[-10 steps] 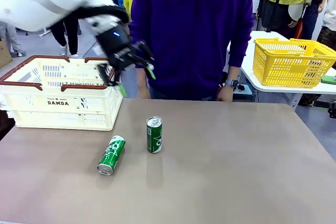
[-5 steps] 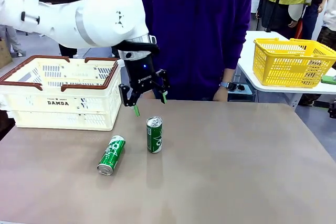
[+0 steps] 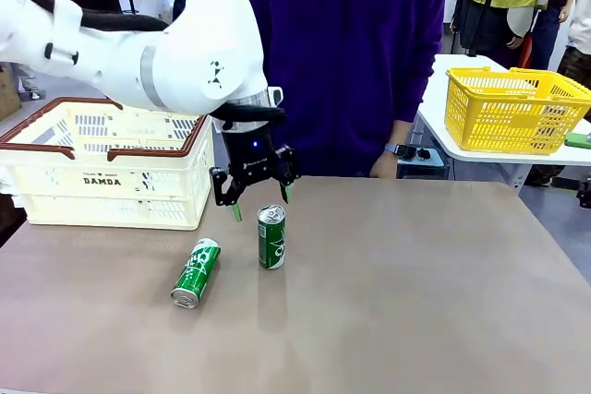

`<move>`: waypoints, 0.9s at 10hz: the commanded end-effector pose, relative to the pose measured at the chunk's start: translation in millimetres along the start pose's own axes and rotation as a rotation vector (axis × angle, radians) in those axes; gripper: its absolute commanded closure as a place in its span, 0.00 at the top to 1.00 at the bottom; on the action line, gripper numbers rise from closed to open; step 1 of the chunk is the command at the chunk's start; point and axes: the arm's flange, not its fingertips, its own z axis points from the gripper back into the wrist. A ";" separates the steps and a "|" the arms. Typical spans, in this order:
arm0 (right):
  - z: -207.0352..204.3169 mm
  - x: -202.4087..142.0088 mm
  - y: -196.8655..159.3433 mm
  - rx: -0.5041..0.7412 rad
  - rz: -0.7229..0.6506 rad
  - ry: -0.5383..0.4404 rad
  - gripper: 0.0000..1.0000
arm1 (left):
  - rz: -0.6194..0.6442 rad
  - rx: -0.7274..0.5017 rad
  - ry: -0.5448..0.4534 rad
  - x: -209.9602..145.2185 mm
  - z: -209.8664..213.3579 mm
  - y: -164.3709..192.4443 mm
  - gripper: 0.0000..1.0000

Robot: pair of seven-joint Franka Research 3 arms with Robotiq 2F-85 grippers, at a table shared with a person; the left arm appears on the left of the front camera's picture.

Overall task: Place the drinks into the Shopping basket.
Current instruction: Pick up one drink and place it into the Shopping basket.

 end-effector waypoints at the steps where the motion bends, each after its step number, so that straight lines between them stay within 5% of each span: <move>1: 0.6 1.2 3.1 0.013 -0.003 -0.005 1.00 | -0.201 -0.033 0.000 -1.5 -11.1 8.5 1.00; 6: 0.6 1.2 3.1 0.013 -0.003 -0.005 1.00 | -0.454 -0.027 -0.069 3.7 -36.6 -4.1 1.00; 9: 0.6 1.2 3.1 0.013 -0.003 -0.005 1.00 | -0.398 0.008 -0.180 9.4 -58.9 -14.6 1.00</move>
